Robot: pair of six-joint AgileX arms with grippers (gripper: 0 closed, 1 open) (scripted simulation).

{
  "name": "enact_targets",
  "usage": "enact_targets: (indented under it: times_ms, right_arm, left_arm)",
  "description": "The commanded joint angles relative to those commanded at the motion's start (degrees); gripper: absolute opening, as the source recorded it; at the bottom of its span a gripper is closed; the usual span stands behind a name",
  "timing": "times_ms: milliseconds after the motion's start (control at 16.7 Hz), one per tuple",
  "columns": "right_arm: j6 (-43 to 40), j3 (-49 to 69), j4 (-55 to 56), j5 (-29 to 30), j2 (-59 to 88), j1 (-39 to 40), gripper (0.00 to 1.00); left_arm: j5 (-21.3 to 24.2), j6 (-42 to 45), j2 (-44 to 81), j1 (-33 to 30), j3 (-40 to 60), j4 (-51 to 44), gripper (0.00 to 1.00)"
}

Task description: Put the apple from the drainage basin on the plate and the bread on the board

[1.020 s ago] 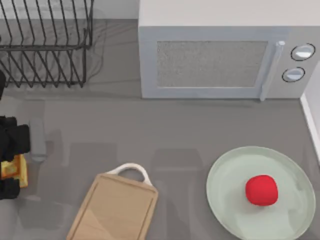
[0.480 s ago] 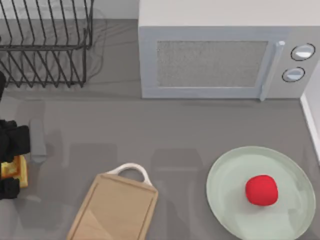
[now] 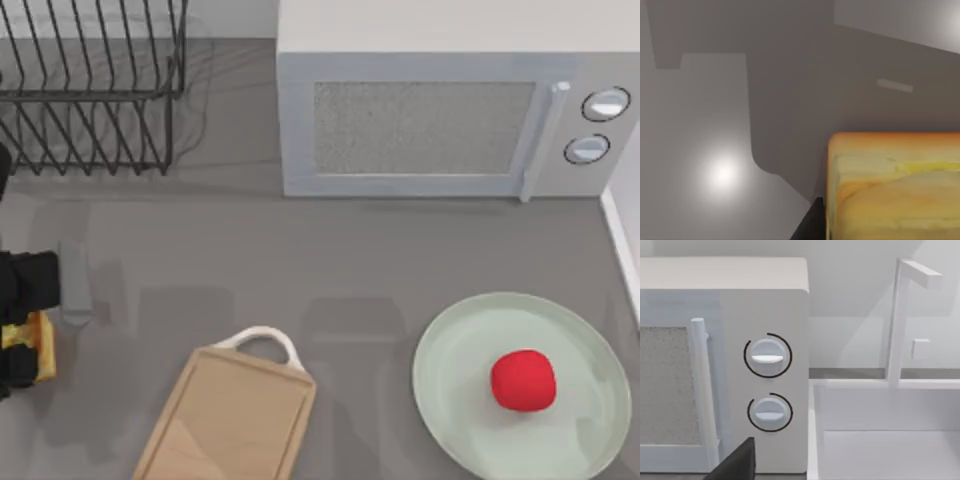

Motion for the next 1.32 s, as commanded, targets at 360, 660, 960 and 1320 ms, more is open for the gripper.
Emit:
enact_targets:
  times_ms: [360, 660, 960, 1320]
  right_arm:
    - [0.0, 0.0, 0.0, 0.0, 0.0, 0.0, 1.0]
    - [0.0, 0.0, 0.0, 0.0, 0.0, 0.0, 1.0]
    - [0.0, 0.0, 0.0, 0.0, 0.0, 0.0, 1.0]
    - [0.0, 0.0, 0.0, 0.0, 0.0, 0.0, 1.0]
  left_arm:
    - [0.0, 0.0, 0.0, 0.0, 0.0, 0.0, 0.0]
    - [0.16, -0.35, -2.0, -0.03, 2.22, -3.33, 0.0]
    - [0.14, -0.48, -6.49, -0.19, 9.57, -16.74, 0.0]
    - [0.13, -0.75, -9.89, -0.3, 14.64, -24.52, 0.0]
